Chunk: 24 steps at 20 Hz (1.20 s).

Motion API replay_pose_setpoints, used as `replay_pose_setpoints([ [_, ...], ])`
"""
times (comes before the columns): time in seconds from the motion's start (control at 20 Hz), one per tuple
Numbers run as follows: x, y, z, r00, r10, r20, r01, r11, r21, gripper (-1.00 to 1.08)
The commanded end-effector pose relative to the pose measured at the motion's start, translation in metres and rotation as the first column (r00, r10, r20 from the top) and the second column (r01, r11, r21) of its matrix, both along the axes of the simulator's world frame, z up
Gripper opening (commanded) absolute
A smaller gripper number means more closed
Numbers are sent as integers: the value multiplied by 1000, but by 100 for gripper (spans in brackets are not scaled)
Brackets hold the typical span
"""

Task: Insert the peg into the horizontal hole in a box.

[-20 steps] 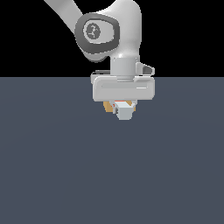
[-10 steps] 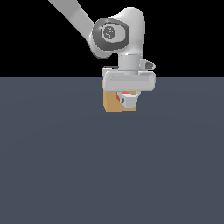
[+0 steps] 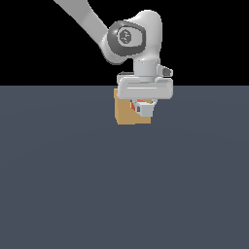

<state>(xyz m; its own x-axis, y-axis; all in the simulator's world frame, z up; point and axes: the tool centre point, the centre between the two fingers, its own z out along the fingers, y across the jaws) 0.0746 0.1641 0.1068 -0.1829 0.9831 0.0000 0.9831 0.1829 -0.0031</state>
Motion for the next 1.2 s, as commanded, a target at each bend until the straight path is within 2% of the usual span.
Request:
replay_pose_setpoints([
  [0.0,1,0,2,1000,-1,3,1,1000,1,-100],
  [0.65,1,5,2,1000,2,2,-2,1000,1,-100],
  [0.85,-3,23,2,1000,2,2,-2,1000,1,-100],
  [1.15,-12,70,3,1000,2,4,-2,1000,2,-100],
])
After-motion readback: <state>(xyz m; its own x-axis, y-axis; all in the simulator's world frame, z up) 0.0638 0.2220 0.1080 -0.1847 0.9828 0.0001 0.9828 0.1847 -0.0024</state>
